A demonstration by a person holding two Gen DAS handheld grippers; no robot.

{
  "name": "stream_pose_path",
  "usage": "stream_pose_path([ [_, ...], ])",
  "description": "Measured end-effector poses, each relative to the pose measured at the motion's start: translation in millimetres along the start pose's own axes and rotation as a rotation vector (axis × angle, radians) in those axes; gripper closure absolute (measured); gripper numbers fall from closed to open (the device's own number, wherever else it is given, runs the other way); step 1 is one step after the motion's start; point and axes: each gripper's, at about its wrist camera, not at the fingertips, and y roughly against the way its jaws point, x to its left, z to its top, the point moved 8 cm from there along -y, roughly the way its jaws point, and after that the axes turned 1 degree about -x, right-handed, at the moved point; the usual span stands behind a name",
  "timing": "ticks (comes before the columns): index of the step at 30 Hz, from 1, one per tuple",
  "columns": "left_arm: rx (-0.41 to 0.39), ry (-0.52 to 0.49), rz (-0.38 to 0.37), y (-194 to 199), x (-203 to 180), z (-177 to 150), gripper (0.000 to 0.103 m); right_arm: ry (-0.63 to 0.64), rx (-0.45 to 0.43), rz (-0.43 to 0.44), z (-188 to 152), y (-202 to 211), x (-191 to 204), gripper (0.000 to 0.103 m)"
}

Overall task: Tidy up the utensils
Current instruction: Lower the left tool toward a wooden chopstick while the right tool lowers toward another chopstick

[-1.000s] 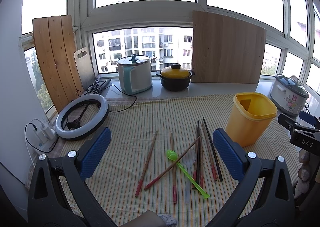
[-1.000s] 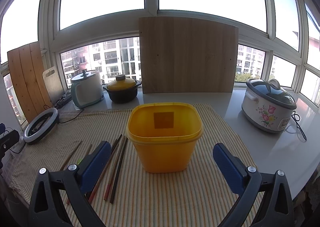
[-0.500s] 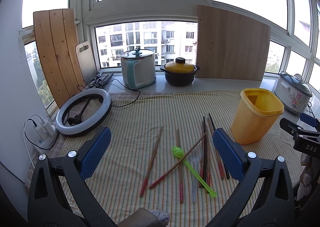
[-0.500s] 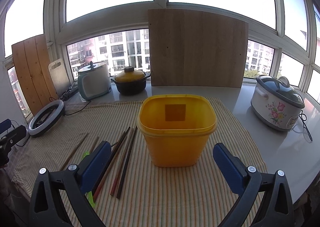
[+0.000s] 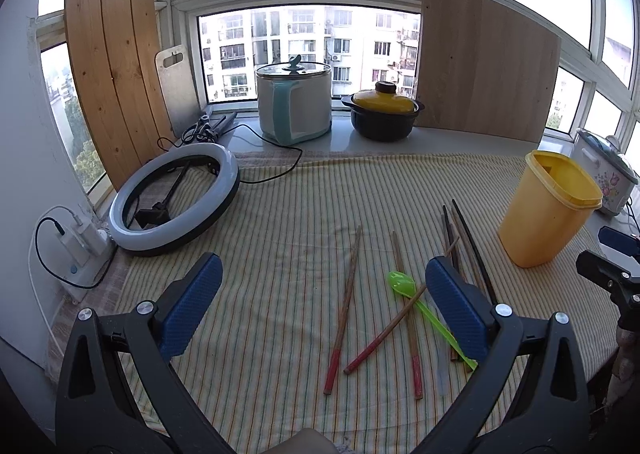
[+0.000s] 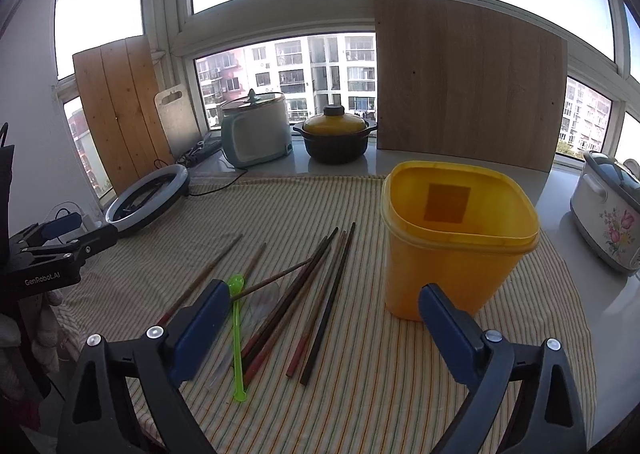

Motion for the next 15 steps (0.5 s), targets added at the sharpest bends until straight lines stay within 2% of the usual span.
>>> stream_pose_path([
  [2, 0.032, 0.003, -0.041, -11, 0, -4, 0.008, -0.001, 0.032, 0.026, -2, -10, 10, 0.018],
  [4, 0.073, 0.003, -0.068, -25, 1, -10, 0.018, 0.003, 0.059, 0.058, -2, -21, 20, 0.022],
  [8, 0.161, 0.03, -0.134, -53, 1, -24, 0.033, 0.024, 0.126, 0.098, -4, -46, 41, 0.027],
  [10, 0.206, 0.045, -0.17, -66, 0, -30, 0.045, 0.027, 0.163, 0.119, -4, -58, 51, 0.032],
  [12, 0.239, 0.065, -0.197, -79, 0, -35, 0.051, 0.015, 0.199, 0.125, -4, -72, 56, 0.035],
  [15, 0.276, 0.086, -0.229, -93, 1, -39, 0.056, -0.047, 0.27, 0.159, -4, -93, 59, 0.047],
])
